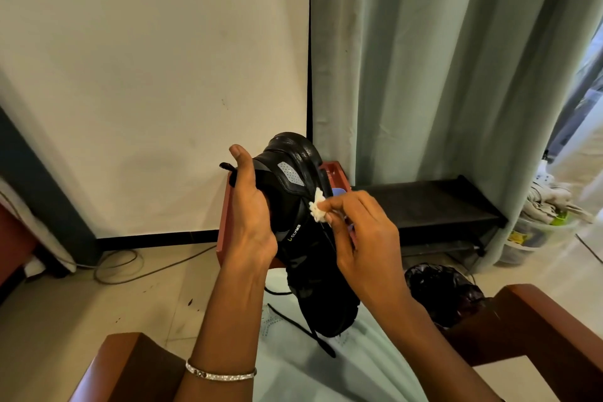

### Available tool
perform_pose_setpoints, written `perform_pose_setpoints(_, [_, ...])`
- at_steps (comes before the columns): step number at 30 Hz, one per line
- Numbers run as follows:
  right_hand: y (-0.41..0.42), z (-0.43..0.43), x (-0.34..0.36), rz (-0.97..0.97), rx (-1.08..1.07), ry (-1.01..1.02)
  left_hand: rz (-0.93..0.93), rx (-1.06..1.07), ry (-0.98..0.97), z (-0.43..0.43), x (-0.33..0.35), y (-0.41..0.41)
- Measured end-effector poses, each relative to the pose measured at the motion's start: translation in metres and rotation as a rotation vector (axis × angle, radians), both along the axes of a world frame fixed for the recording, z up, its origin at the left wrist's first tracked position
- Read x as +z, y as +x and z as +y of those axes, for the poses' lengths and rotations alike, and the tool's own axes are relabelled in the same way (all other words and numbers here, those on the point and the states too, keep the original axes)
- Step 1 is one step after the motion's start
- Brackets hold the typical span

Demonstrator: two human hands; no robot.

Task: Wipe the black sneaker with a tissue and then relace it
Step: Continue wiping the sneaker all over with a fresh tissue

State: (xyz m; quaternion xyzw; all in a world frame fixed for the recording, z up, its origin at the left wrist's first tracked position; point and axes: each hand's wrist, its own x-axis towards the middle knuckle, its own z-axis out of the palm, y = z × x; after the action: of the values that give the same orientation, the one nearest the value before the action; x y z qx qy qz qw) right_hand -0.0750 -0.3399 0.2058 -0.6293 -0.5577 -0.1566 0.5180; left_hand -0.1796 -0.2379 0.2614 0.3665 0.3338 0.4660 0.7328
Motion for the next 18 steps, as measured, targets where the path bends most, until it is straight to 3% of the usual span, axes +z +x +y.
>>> perform_pose_setpoints(6, [0.002,-0.022,-0.02,-0.015,-0.034,-0.097,-0.029,-0.006,-0.023,0.002,-0.001,-0.003])
perform_pose_setpoints(18, [-0.022,0.004,0.011,0.04,0.029,0.087,-0.012,-0.073,-0.02,0.004,-0.007,0.005])
